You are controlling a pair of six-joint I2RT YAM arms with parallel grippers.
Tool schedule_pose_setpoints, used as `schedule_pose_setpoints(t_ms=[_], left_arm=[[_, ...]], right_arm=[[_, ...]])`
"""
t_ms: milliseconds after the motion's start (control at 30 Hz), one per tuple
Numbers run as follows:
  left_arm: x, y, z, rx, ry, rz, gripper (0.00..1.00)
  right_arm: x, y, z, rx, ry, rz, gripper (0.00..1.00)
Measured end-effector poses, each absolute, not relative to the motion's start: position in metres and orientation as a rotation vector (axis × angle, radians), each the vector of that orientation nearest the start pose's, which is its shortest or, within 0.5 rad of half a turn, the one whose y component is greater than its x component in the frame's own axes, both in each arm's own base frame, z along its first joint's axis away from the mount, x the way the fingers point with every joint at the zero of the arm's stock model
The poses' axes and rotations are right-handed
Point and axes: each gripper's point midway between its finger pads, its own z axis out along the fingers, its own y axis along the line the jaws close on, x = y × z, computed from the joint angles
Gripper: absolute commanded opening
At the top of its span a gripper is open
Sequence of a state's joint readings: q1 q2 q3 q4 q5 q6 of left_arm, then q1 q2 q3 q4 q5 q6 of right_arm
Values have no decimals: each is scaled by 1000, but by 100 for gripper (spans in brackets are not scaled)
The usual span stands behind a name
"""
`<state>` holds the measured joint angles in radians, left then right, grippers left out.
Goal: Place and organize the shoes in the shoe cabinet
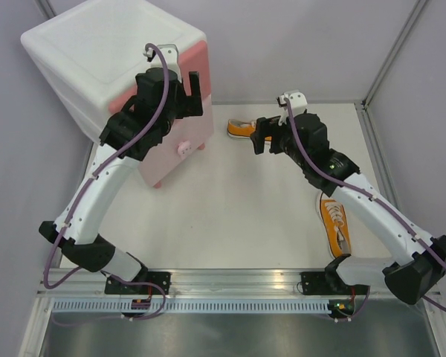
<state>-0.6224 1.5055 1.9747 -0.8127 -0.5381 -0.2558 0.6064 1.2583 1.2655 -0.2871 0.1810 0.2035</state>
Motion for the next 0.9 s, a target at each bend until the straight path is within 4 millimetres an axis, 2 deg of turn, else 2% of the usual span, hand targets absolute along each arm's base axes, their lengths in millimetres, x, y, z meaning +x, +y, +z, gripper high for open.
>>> schedule_pose_setpoints(t_ms=[267,467,667,900], left_arm=[[378,-167,425,58,1882,-141,100],[388,-175,413,146,1915,-175,99],[388,-177,411,209,1924,-183,99],[385,-181,410,272,1933,-221,89]], right_arm=[[346,212,311,-289,1859,395,98],[343,217,310,-328,1856,430,98],[336,216,311,-349,1844,441,98],[333,214,313,-354,1835,439,98]])
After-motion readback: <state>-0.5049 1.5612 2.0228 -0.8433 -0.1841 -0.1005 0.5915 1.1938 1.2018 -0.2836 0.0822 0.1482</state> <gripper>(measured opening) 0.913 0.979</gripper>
